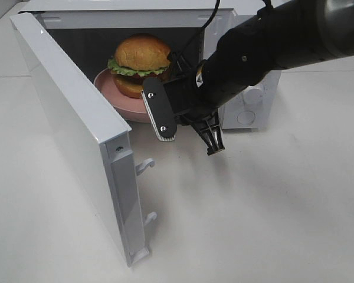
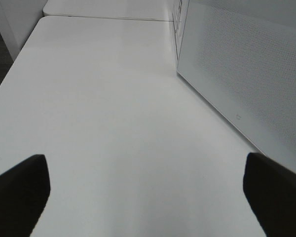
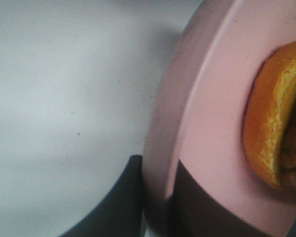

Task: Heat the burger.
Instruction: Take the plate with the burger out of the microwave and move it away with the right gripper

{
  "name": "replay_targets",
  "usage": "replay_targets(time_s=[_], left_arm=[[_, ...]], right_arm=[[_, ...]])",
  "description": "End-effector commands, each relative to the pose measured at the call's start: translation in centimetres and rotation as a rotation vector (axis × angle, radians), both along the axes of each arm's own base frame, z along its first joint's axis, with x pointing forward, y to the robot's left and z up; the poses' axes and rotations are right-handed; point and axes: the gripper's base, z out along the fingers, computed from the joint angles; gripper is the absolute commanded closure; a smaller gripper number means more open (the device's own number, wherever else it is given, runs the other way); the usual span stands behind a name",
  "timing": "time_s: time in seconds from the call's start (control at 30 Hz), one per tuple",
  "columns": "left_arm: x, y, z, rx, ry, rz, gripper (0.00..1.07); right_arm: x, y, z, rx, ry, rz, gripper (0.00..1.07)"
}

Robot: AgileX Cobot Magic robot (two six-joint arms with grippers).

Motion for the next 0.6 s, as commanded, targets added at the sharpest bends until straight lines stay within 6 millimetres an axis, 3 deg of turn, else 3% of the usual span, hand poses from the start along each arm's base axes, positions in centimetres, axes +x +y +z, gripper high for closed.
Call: replay_targets(time_s=[0.03, 0.6], left_arm=[[0.0, 0.0, 0.1, -0.006, -0.022, 0.008, 0.04], [0.0, 0.0, 0.1, -0.006, -0.022, 0.008, 0.04]], right_arm=[[0.1, -0.6, 1.5, 0.043, -0.06, -0.006, 1.07], [-5.8, -4.6, 1.8, 0.05, -0.067, 0.018, 1.07]])
